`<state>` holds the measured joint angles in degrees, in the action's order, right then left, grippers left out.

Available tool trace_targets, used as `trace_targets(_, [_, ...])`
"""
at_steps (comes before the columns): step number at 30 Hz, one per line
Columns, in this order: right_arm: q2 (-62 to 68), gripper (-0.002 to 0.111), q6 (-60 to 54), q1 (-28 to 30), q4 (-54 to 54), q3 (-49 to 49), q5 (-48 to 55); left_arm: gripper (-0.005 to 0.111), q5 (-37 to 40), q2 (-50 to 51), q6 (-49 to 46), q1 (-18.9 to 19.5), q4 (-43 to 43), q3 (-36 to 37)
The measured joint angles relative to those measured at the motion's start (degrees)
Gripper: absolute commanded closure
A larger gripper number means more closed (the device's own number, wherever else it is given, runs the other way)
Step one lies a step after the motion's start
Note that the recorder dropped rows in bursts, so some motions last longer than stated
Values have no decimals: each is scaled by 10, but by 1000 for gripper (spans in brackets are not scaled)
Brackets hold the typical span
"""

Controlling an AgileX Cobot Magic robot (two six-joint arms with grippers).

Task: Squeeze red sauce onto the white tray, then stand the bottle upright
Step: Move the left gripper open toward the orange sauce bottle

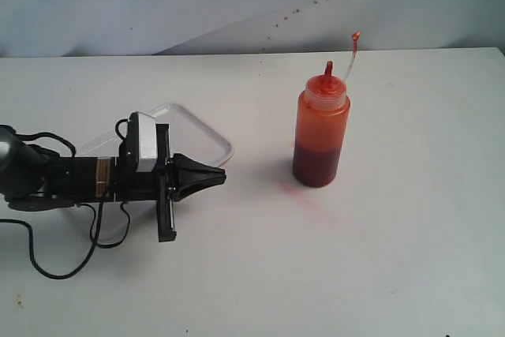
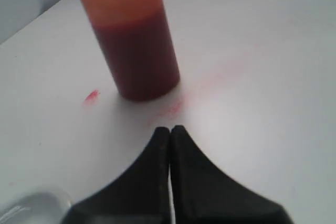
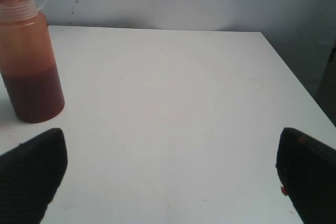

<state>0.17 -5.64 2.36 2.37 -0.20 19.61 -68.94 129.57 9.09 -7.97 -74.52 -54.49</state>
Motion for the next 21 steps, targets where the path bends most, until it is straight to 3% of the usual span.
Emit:
trace_targets(3, [0,3,0,0,0,0,0,104,0,2,0,-20,27,0])
trace_targets(6, [0,3,0,0,0,0,0,93,-1,4,0,-38,48,0])
trace_targets(9, [0,3,0,0,0,0,0,67,-1,5,0,-53,66,0])
trace_targets(10, [0,3,0,0,0,0,0,50,-1,5,0,-58,73,0])
trace_targets(14, [0,3,0,0,0,0,0,3,-3,5,0,-71,106,-2])
trace_targets(21, [0,3,0,0,0,0,0,2,-3,5,0,-73,147,-4])
